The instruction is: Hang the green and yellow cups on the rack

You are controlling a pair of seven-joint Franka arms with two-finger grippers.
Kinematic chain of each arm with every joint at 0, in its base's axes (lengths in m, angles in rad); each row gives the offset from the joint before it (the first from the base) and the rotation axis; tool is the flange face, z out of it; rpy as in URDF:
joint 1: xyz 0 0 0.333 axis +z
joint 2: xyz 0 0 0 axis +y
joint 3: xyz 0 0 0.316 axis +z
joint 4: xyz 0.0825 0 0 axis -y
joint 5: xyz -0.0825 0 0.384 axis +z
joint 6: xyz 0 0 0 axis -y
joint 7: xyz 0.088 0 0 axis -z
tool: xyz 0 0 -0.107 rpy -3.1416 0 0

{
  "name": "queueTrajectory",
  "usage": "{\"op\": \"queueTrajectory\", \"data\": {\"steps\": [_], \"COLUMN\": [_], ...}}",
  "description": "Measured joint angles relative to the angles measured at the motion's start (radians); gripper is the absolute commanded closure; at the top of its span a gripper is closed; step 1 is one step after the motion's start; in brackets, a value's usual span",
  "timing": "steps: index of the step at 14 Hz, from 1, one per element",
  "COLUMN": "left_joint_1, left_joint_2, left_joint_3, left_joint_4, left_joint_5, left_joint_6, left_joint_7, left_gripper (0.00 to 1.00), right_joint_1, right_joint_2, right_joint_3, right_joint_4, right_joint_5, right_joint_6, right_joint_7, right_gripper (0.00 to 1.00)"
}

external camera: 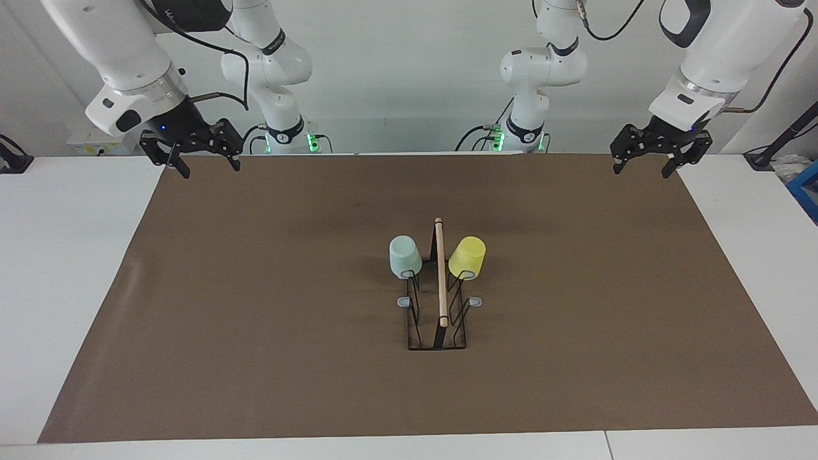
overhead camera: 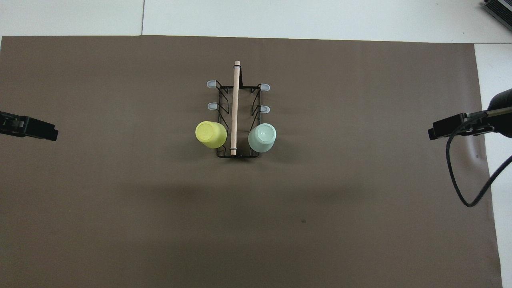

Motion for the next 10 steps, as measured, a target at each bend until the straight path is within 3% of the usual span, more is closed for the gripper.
{"op": "queueTrajectory", "data": {"steps": [2, 10], "left_joint_1": [0.000, 0.000], "left_joint_2": [0.000, -0.001], "left_joint_3": [0.000, 0.001], "left_joint_4": [0.000, -0.004], "left_joint_5": [-0.001, -0.001], "left_joint_6": [0.001, 0.004], "left_joint_7": [0.000, 0.000], "left_gripper": [0.00, 0.00], "right_joint_1": [-0.006, -0.006], "right_joint_2": [0.012, 0.017], "right_joint_3": [-0.003, -0.003], "right_joint_4": [0.003, 0.007], "right_joint_5": [-0.011, -0.013], "right_joint_6": [0.046, 0.050], "right_joint_7": [0.000, 0.000], "right_gripper": [0.00, 0.00]}}
